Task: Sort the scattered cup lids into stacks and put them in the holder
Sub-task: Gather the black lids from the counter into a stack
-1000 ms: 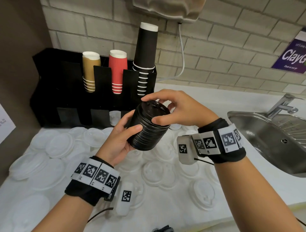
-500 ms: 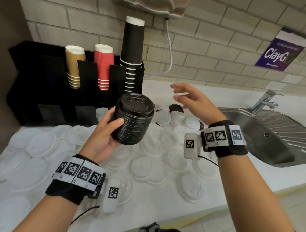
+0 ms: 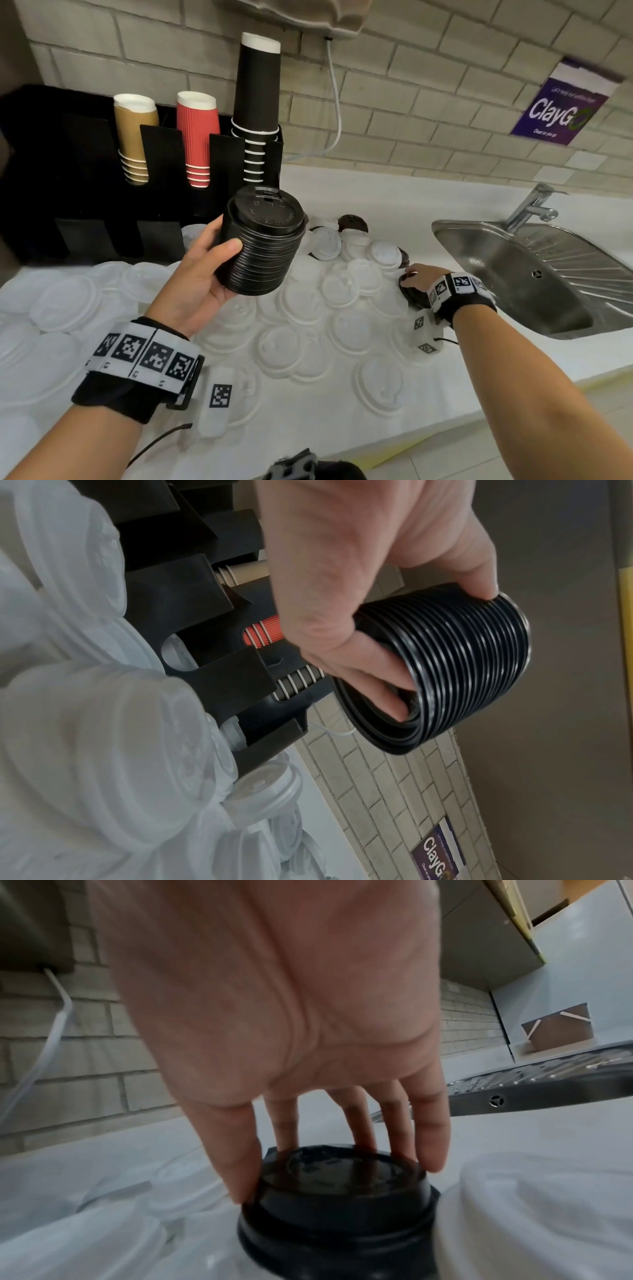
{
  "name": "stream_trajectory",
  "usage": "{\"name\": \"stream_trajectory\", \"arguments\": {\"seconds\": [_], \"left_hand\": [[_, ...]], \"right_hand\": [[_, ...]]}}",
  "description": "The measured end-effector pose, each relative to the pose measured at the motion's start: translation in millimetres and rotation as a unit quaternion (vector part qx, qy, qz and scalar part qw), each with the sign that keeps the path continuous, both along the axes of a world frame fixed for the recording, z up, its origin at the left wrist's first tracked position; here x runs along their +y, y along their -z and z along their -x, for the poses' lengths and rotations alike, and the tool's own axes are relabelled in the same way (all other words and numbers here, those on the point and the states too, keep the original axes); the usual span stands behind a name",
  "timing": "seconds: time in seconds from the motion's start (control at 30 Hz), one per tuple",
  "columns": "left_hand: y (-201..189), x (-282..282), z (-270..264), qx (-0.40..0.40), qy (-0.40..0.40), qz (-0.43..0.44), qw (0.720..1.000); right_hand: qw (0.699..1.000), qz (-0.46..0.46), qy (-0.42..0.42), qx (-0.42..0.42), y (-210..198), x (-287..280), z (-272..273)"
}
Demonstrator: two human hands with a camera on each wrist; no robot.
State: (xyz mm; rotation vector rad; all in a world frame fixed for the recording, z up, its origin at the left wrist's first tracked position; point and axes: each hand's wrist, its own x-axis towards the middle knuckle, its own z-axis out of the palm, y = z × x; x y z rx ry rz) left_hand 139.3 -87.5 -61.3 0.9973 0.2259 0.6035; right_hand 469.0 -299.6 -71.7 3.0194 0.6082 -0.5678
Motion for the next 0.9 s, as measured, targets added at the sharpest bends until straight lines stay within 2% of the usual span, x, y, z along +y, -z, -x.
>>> {"name": "stream_trajectory", "arguments": {"seconds": [0.13, 0.17, 0.23, 0.27, 0.3, 0.37, 0.43, 0.53, 0.63, 0.8, 0.9], "left_hand": [[-1.1, -0.2, 1.1, 0.001, -0.004, 0.000, 1.000], [-1.3, -0.3, 1.2, 0.001, -0.006, 0.002, 1.000], [-1.5, -1.1, 0.5, 0.002, -0.005, 0.005, 1.000], [-1.4, -1.7, -0.1, 0.002, -0.003, 0.005, 1.000], [-1.6, -2.4, -1.0, 0.003, -0.001, 0.005, 1.000], [-1.9, -3.7, -2.3, 0.007, 0.004, 0.010, 1.000], [-1.9, -5.3, -3.2, 0.007, 0.005, 0.016, 1.000], [-1.8, -7.6, -3.7, 0.003, 0.004, 0.019, 1.000], [-3.1, -8.5, -3.7, 0.003, -0.001, 0.019, 1.000], [-3.7, -8.7, -2.3, 0.012, 0.002, 0.002, 1.000], [-3.1, -8.0, -1.4, 0.018, 0.010, -0.014, 1.000]], "right_hand": [[0.998, -0.030, 0.021, -0.043, -11.0, 1.3, -0.1], [0.997, -0.059, 0.022, -0.051, -20.8, 4.0, 2.8], [0.987, -0.161, 0.005, -0.013, -47.0, 13.8, 14.7], [0.972, -0.233, -0.019, 0.028, -61.0, 20.0, 24.3], [0.945, -0.314, -0.051, 0.075, -74.5, 26.0, 36.5], [0.871, -0.448, -0.132, 0.155, -97.7, 36.6, 65.7], [0.815, -0.508, -0.210, 0.182, -115.6, 45.6, 96.7], [0.779, -0.522, -0.306, 0.165, -129.5, 57.6, 135.4], [0.768, -0.508, -0.362, 0.146, -131.6, 67.1, 160.9], [0.795, -0.445, -0.404, 0.076, -129.0, 78.0, 173.2], [0.804, -0.421, -0.415, 0.063, -132.9, 82.4, 174.5]]}}
